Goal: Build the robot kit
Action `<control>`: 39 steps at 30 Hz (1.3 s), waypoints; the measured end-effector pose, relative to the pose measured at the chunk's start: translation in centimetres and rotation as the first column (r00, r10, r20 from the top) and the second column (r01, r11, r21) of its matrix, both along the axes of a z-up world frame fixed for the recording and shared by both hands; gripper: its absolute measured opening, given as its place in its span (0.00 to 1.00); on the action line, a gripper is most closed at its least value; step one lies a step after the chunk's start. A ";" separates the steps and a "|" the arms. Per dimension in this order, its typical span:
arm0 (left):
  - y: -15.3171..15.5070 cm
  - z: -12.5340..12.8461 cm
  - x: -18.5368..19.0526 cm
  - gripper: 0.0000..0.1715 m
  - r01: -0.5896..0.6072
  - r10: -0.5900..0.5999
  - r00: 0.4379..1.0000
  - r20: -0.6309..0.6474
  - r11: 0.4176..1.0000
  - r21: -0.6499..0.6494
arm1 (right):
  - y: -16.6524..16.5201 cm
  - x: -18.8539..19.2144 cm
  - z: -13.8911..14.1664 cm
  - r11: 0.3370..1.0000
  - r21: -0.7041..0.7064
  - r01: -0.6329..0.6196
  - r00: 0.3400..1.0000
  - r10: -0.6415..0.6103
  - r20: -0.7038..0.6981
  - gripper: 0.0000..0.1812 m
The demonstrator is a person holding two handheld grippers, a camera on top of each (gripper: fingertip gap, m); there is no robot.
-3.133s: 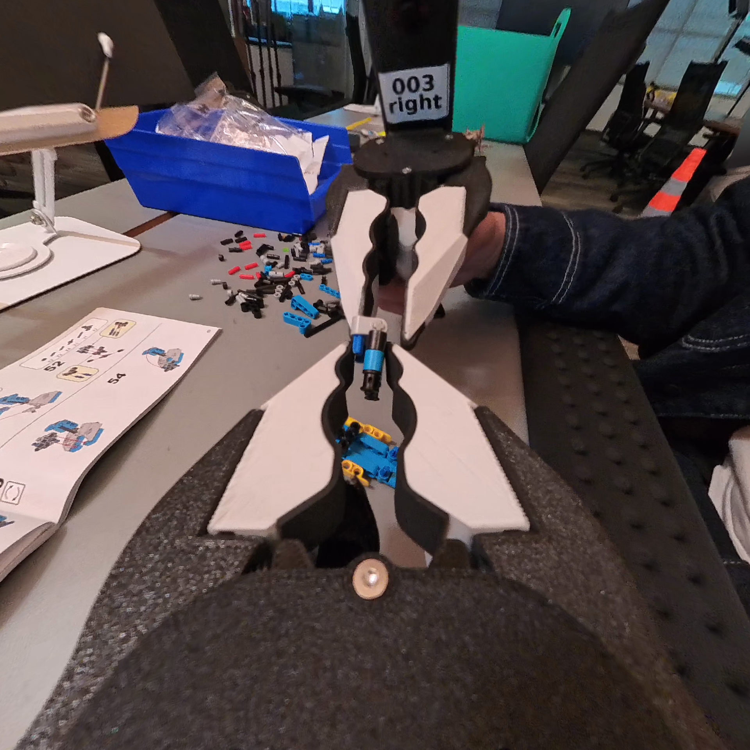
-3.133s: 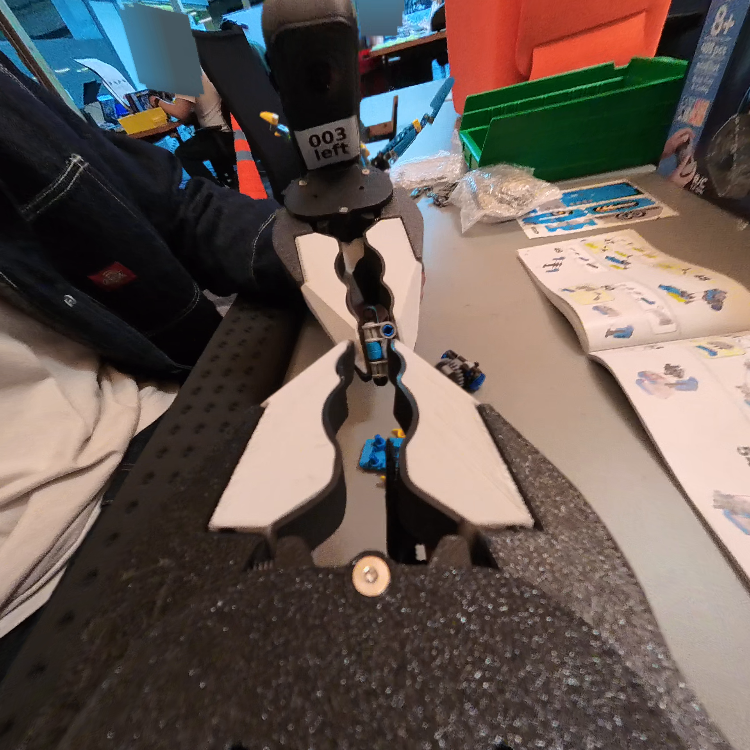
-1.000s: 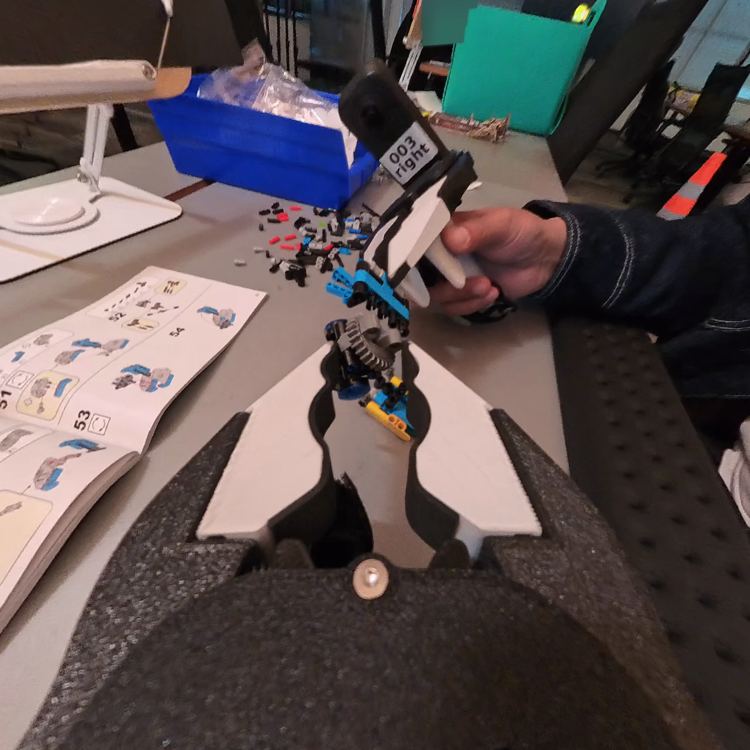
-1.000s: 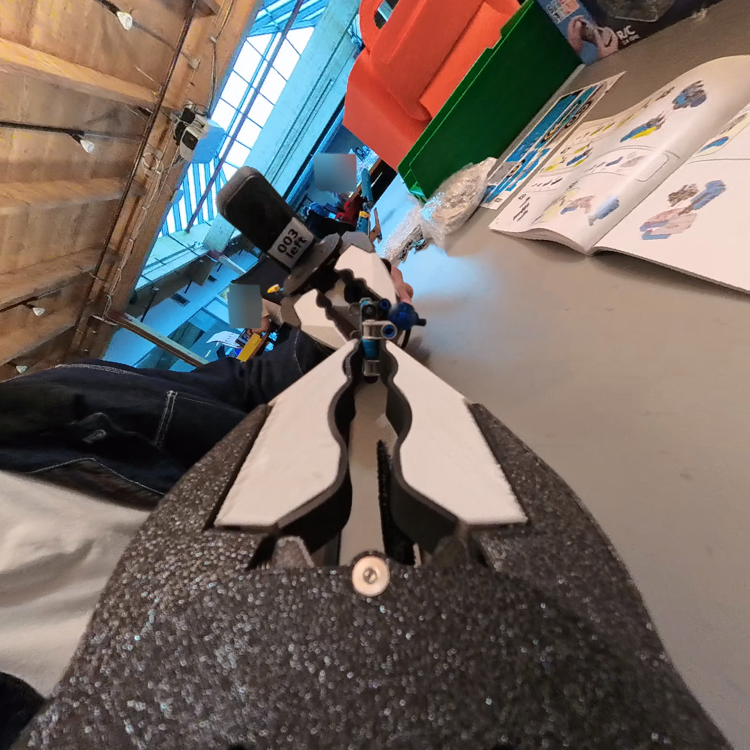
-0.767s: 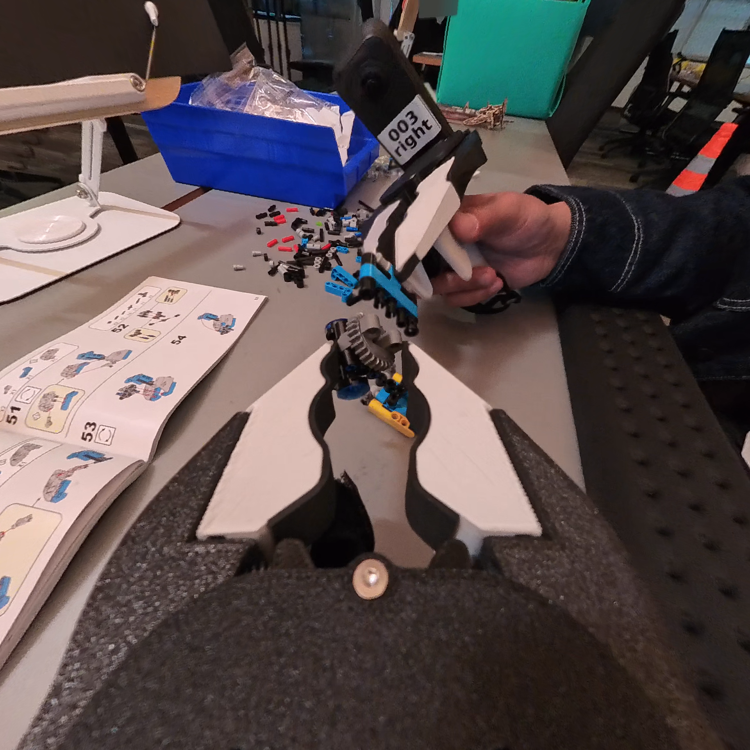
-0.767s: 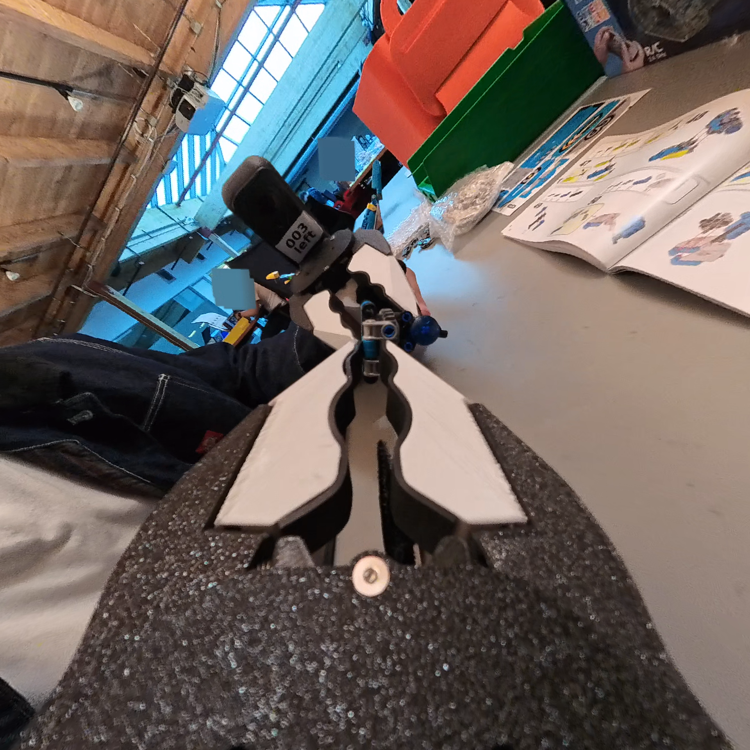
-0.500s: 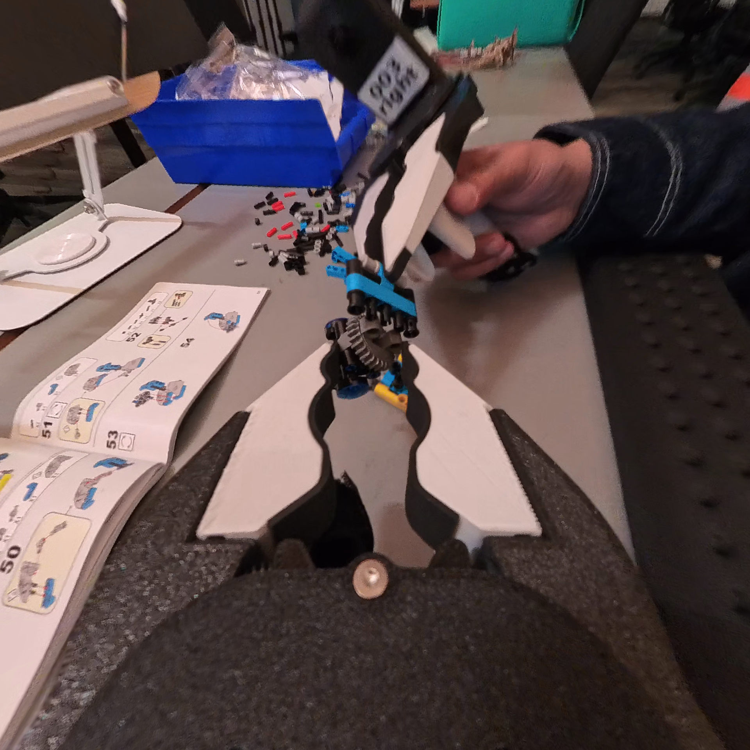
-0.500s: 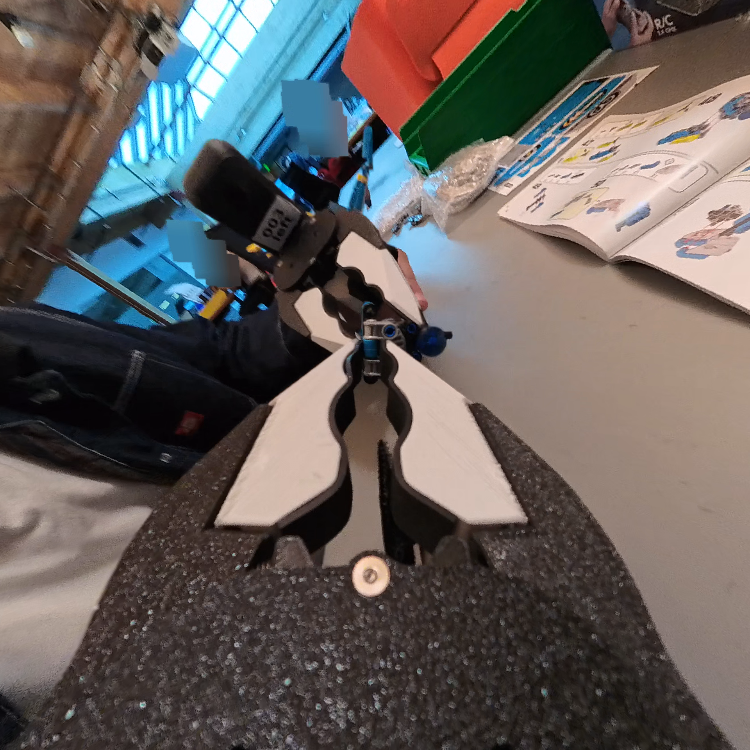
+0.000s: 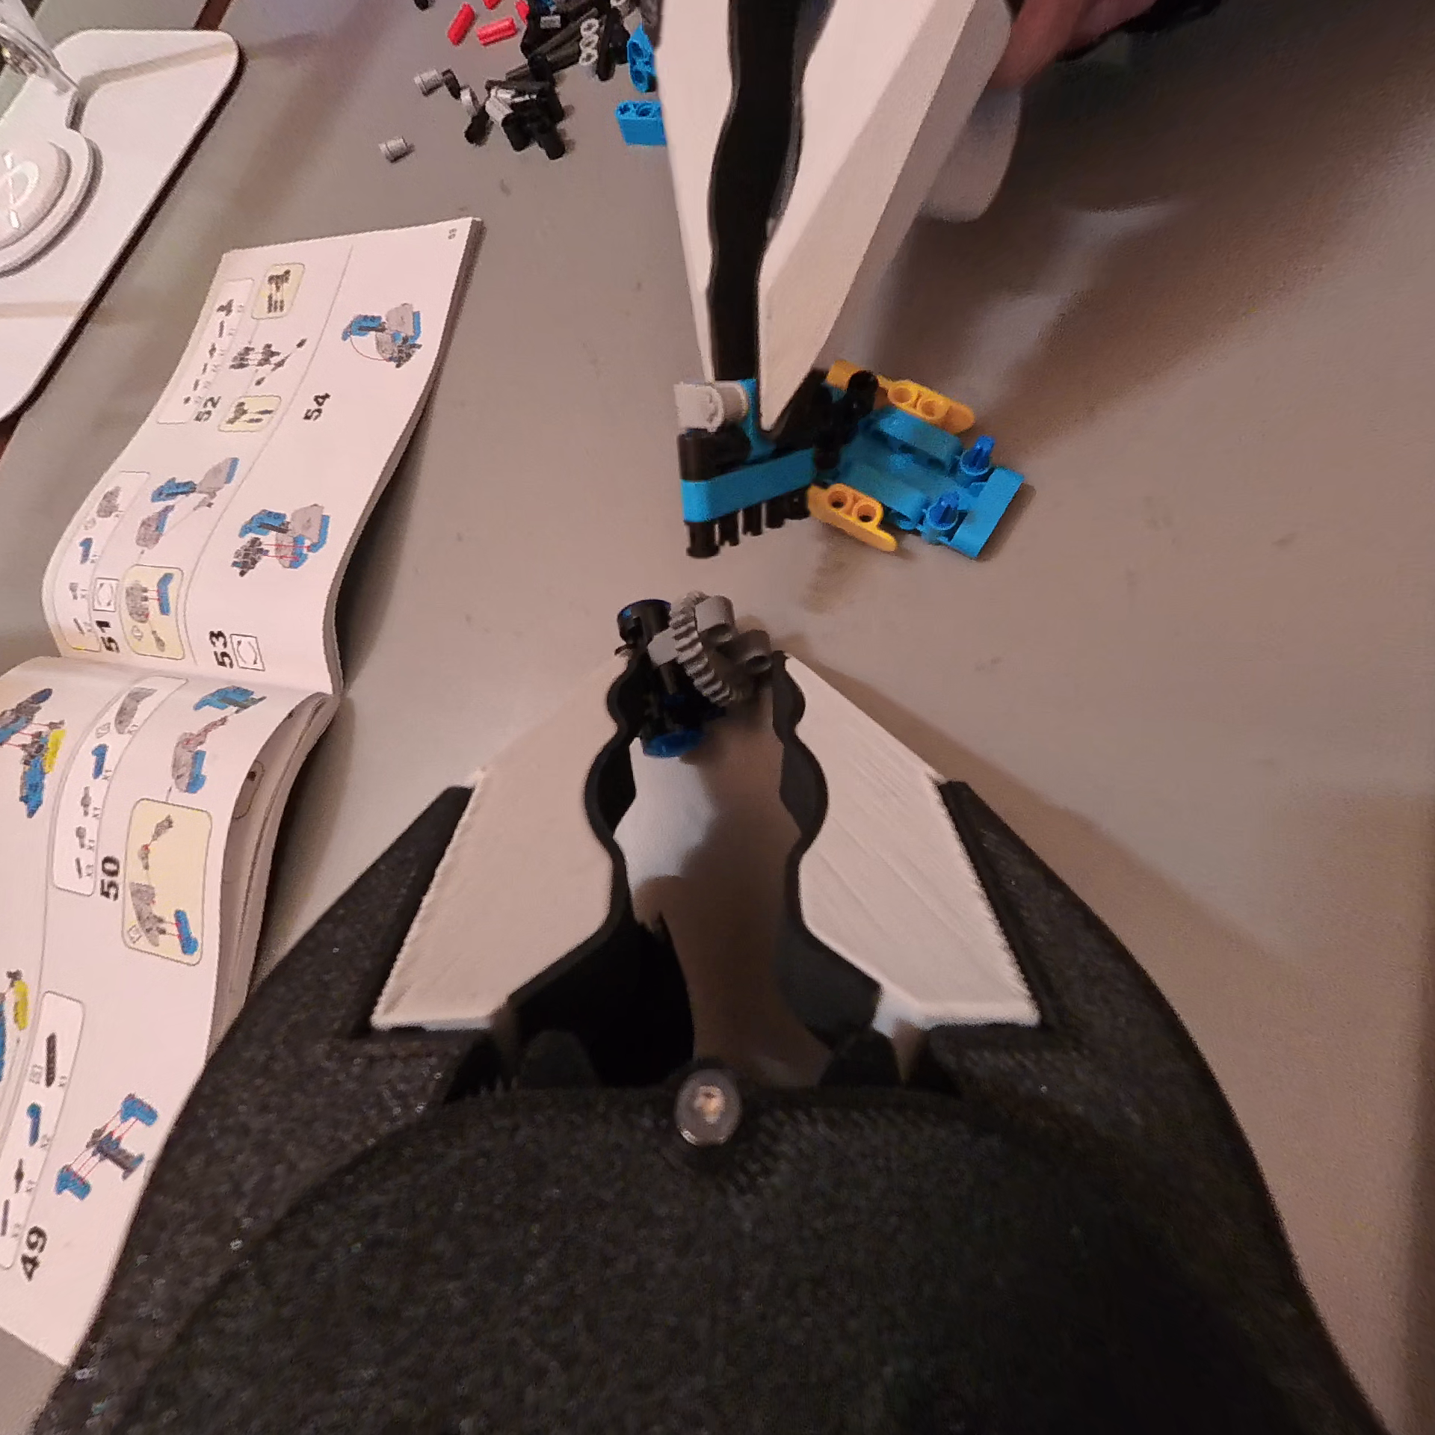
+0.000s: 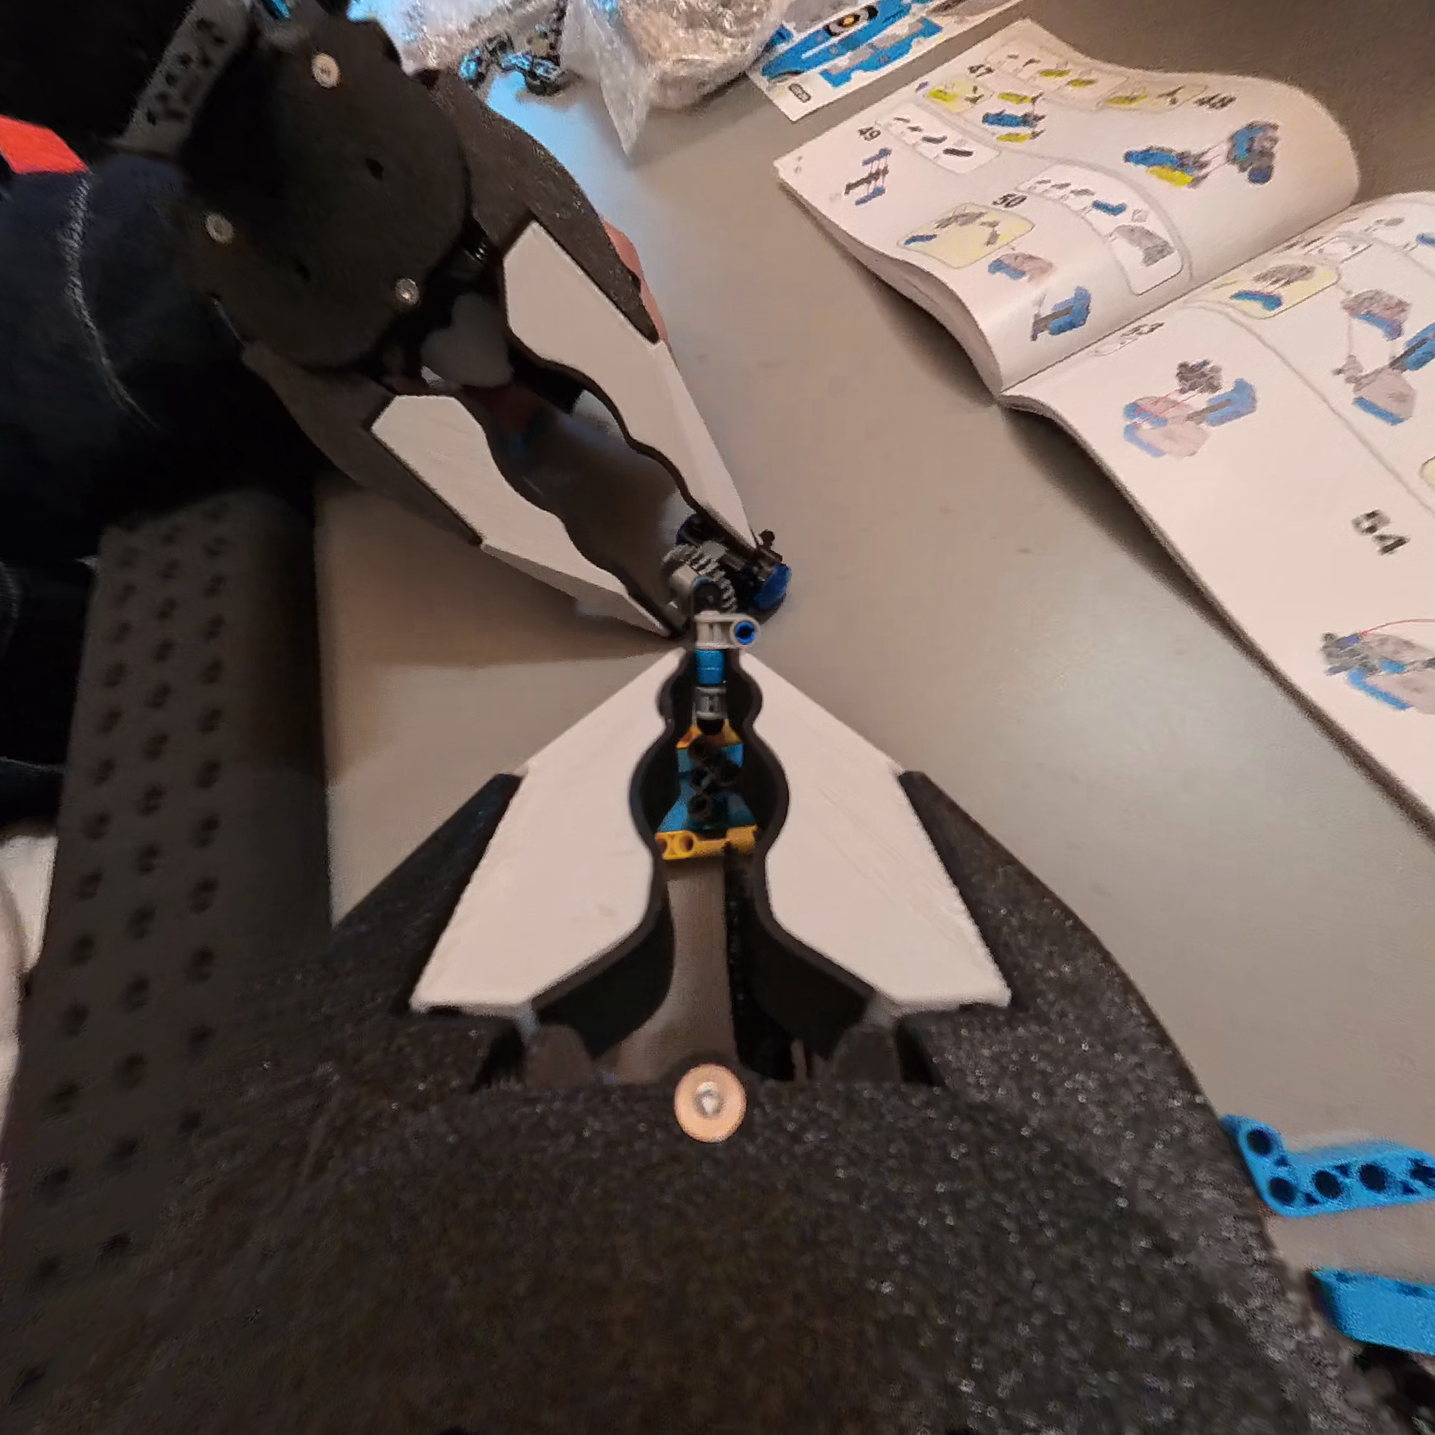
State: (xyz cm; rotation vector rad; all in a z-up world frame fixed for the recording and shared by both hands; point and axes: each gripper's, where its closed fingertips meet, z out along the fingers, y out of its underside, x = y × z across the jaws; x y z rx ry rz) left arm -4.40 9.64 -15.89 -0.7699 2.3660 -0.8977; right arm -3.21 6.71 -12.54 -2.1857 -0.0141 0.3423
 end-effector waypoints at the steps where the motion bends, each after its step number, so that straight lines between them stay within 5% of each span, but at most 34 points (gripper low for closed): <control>1: 0.1 0.0 -0.1 0.20 0.002 -0.002 1.000 0.004 1.000 0.008 | 0.1 0.1 0.2 1.000 0.005 0.000 1.000 0.000 0.022 0.04; 39: 1.4 0.2 -1.4 0.22 0.009 -0.010 0.998 -0.058 1.000 -0.009 | 2.5 -2.7 1.1 0.993 0.021 -0.114 0.990 0.112 0.082 0.04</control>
